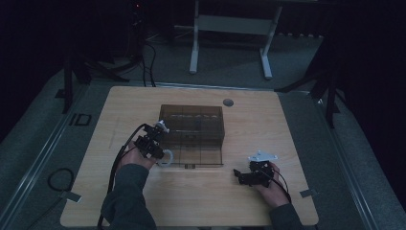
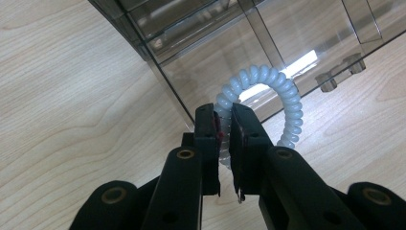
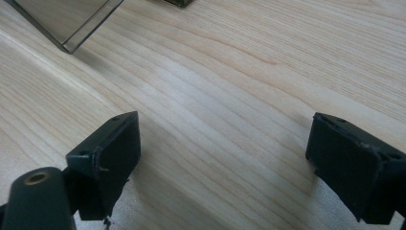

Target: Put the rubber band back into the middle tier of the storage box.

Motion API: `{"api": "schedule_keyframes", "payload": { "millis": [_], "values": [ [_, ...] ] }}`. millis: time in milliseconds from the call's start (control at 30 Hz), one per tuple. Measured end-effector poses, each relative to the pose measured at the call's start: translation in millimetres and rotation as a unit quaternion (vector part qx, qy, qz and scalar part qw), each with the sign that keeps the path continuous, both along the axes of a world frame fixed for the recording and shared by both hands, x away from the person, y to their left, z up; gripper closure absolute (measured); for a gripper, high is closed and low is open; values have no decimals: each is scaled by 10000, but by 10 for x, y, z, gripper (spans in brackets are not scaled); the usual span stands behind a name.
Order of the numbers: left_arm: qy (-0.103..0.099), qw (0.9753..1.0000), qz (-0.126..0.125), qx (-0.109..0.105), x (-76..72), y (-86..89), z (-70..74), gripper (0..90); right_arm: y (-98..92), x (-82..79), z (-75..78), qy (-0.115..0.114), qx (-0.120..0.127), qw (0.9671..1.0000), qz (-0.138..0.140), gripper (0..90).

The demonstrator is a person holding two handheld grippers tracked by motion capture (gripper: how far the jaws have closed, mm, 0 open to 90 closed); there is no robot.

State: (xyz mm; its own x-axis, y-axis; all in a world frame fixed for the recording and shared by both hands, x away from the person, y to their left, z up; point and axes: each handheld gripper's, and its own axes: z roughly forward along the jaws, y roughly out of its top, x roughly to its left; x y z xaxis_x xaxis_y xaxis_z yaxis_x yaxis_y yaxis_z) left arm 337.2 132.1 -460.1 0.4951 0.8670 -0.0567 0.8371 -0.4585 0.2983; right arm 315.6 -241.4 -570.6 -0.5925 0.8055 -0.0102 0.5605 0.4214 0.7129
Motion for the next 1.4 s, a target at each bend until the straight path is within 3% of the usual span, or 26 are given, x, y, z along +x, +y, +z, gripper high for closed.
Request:
{"api": "schedule_keyframes", "payload": {
  "millis": [533,1400],
  "values": [
    [-32,9999,132,4,61,0,20,822,0,-9,0,9,5,10000,16,115],
    [15,9996,270,-4,190,-78,-81,822,-13,-48,-1,-3,-1,10000,73,115]
  ]
}}
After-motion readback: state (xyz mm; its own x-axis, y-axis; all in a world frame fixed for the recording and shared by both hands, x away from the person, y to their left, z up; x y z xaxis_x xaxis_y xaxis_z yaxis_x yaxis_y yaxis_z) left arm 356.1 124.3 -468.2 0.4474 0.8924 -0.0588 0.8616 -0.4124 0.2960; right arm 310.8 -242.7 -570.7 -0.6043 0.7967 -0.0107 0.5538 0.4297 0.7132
